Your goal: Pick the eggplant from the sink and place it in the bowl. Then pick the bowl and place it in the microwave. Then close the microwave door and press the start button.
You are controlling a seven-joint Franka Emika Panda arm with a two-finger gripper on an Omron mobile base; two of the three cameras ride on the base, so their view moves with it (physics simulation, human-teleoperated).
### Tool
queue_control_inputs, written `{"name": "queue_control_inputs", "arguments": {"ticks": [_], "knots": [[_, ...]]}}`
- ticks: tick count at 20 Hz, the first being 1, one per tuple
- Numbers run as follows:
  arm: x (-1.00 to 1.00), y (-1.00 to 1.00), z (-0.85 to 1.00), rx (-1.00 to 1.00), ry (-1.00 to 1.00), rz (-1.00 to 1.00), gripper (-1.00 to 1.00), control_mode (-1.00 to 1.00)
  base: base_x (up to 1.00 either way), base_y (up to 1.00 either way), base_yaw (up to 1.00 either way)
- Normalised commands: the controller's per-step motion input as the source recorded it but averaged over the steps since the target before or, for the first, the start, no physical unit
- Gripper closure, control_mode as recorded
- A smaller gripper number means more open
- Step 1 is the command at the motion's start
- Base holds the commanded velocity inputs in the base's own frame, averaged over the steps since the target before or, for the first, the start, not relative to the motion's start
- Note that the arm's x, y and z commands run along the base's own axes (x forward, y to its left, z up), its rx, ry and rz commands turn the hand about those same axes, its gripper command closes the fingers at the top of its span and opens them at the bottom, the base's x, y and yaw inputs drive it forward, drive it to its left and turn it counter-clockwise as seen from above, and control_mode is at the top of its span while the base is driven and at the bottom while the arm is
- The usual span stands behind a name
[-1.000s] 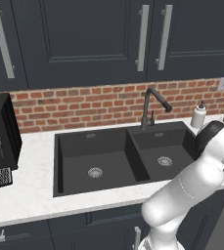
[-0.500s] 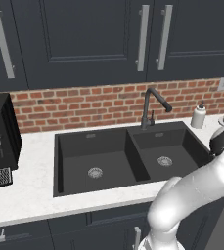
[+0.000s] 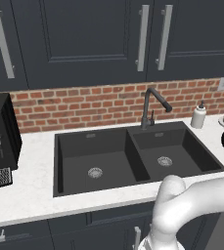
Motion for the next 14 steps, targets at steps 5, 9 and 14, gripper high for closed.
{"name": "queue_control_inputs", "arguments": {"ticks": [5, 9, 14], "knots": [[0.01, 0.0, -0.35, 0.0, 0.0, 0.0, 1.0, -1.0, 0.0, 0.0, 0.0], [0.04, 0.0, -0.3, 0.0, 0.0, 0.0, 1.0, -1.0, 0.0, 0.0, 0.0], [0.01, 0.0, -0.35, 0.0, 0.0, 0.0, 1.0, -1.0, 0.0, 0.0, 0.0]]}}
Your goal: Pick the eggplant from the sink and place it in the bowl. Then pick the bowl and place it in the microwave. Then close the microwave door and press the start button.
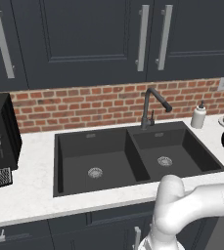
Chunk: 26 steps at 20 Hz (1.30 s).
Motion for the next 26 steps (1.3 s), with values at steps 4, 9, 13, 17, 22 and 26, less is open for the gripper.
{"name": "queue_control_inputs", "arguments": {"ticks": [4, 9, 13, 17, 22, 26], "knots": [[0.03, 0.0, -0.35, 0.0, 0.0, 0.0, 1.0, -1.0, 0.0, 0.0, 0.0], [0.05, -0.04, -0.33, 0.0, 0.01, 0.0, 1.0, -1.0, 0.0, 0.0, 0.0], [0.04, -0.06, -0.31, 0.0, 0.0, 0.0, 1.0, -1.0, 0.0, 0.0, 0.0], [0.08, -0.02, -0.31, 0.0, 0.01, 0.0, -1.0, -1.0, 0.0, 0.0, 0.0], [0.12, 0.0, -0.09, 0.0, 0.0, 0.0, -1.0, -1.0, 0.0, 0.0, 0.0], [0.0, 0.0, 0.05, 0.0, 0.0, 0.0, -1.0, -1.0, 0.0, 0.0, 0.0]]}}
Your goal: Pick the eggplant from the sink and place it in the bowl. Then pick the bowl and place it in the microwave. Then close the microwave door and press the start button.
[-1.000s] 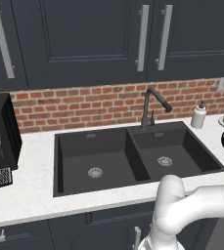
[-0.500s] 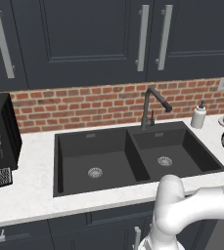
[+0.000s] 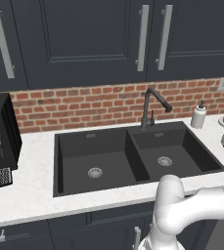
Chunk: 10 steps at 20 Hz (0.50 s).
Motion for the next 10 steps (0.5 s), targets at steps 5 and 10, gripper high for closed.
{"name": "queue_control_inputs", "arguments": {"ticks": [5, 10], "knots": [[-0.01, 0.05, 0.11, 0.0, 0.0, 0.0, -1.0, -1.0, 0.0, 0.0, 0.0], [-0.03, 0.38, 0.17, 0.0, 0.0, 0.0, -1.0, -1.0, 0.0, 0.0, 0.0]]}}
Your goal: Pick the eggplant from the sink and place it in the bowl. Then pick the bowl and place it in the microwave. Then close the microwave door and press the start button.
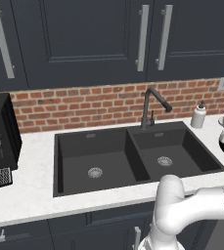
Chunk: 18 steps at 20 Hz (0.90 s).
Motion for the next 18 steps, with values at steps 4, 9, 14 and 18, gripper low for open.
{"name": "queue_control_inputs", "arguments": {"ticks": [4, 9, 14, 18], "knots": [[0.0, 0.3, 0.38, 0.0, -0.06, 0.0, -1.0, -1.0, 0.0, 0.0, 0.0], [0.0, 0.1, 0.27, 0.0, -0.06, 0.0, -1.0, -1.0, 0.0, 0.0, 0.0], [-0.14, 0.26, 0.05, 0.02, 0.0, 0.01, -1.0, -1.0, 0.0, 0.0, 0.0], [-0.18, 0.44, 0.11, 0.0, 0.0, 0.01, -1.0, -1.0, 0.0, 0.0, 0.0]]}}
